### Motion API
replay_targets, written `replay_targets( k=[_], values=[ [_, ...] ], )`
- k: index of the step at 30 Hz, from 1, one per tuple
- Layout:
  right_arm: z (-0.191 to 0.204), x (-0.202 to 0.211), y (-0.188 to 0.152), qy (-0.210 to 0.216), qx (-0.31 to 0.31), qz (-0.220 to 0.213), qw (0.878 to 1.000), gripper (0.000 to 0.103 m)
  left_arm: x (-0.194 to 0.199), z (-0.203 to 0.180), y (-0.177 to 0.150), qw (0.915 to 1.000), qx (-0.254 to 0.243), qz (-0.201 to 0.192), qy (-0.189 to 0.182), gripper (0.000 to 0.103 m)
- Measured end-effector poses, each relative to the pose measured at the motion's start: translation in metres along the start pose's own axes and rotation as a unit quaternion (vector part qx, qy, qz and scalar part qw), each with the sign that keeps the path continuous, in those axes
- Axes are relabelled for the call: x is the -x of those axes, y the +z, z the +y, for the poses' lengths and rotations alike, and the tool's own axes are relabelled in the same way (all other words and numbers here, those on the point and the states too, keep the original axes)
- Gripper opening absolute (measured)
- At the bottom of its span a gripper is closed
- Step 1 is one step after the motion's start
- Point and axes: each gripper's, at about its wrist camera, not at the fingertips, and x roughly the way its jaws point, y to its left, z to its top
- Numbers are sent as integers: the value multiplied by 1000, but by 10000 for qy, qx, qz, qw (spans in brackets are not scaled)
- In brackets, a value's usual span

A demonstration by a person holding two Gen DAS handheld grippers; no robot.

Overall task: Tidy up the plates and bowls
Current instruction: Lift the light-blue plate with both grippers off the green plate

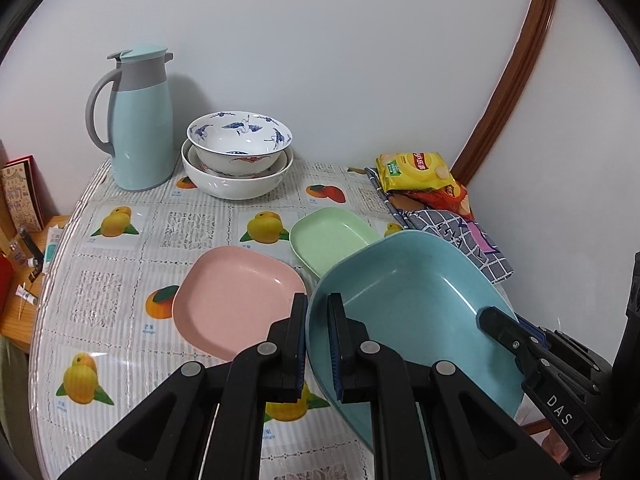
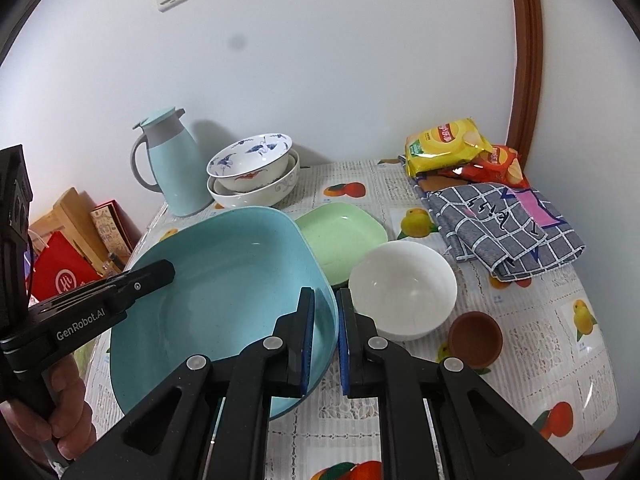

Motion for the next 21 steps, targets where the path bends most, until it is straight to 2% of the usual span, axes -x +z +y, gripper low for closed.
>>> replay_targets(
  k=[21],
  values=[
    [13, 22, -23, 192, -75, -61, 9998, 11, 30, 8, -22, 9999, 53, -53, 137, 10]
  ],
)
